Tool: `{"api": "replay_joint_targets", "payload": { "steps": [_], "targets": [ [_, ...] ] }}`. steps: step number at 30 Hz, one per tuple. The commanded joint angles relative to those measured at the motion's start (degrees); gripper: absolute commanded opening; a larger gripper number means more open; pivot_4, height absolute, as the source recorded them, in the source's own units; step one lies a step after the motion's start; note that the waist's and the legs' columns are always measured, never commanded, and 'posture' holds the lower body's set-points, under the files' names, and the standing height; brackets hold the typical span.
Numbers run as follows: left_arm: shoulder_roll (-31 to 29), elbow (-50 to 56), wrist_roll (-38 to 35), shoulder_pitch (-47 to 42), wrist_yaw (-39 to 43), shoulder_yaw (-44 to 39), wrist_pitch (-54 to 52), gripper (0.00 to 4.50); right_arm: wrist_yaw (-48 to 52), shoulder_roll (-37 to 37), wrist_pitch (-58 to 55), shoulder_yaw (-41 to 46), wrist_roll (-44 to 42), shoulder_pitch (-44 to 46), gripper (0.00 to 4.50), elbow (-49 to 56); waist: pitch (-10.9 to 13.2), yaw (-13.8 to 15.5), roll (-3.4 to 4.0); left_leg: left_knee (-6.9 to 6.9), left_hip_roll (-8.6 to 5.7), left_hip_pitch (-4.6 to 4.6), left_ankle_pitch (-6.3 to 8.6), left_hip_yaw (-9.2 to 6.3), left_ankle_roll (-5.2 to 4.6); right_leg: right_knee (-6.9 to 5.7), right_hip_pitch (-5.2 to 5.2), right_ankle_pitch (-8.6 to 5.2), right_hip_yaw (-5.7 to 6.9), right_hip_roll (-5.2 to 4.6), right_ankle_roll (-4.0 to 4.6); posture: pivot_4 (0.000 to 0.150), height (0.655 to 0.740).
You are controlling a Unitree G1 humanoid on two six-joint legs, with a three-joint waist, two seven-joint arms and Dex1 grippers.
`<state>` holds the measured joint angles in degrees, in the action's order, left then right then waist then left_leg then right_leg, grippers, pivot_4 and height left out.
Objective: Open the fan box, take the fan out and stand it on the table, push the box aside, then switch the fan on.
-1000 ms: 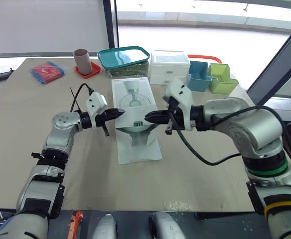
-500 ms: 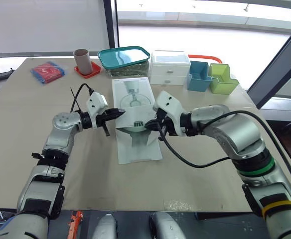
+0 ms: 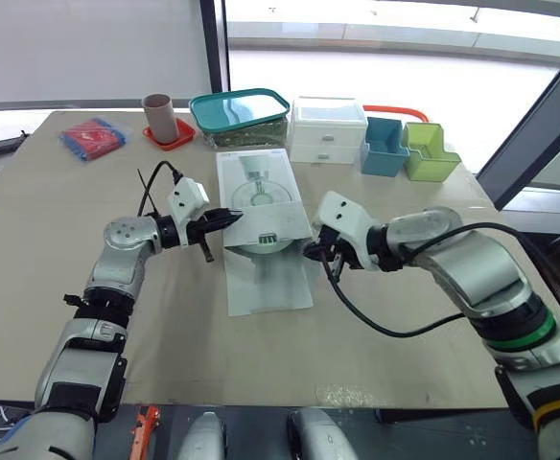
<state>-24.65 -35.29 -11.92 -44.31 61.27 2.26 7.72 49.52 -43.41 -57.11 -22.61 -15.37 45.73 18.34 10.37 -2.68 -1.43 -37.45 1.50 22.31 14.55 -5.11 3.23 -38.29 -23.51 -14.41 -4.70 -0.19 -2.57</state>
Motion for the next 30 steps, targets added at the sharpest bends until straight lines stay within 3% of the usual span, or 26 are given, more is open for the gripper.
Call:
{"api": "replay_joint_targets", "payload": {
  "steps": [1,15,30],
  "targets": [
    [0.37,-0.06,1.04,0.56,-0.05,0.64,-0.25,0.00,1.81,-2.85,2.39,0.00,1.71,0.33,0.08,2.16,0.00,0.01,0.00,0.00,0.00,0.00,0.00,0.00,0.00,0.00,0.01,0.00,0.00,0.00,0.00,0.150,0.7400],
    [0.92,0.46,1.23,1.11,-0.28,0.51,-0.22,0.00,-0.03,-0.80,9.18,-1.27,10.06,-1.12,0.08,-9.05,0.00,0.01,0.00,0.00,-0.01,0.00,0.00,-0.01,0.00,0.00,0.01,0.00,0.01,-0.01,0.00,0.150,0.7400],
    [0.30,2.59,1.23,2.85,-0.55,0.42,-0.96,0.00,-6.26,8.89,14.33,2.98,13.25,0.45,0.08,-20.76,0.00,-0.03,0.00,0.00,-0.01,-0.01,0.00,0.00,0.01,-0.01,0.00,0.01,0.02,-0.03,0.01,0.150,0.7400]
  ]
}}
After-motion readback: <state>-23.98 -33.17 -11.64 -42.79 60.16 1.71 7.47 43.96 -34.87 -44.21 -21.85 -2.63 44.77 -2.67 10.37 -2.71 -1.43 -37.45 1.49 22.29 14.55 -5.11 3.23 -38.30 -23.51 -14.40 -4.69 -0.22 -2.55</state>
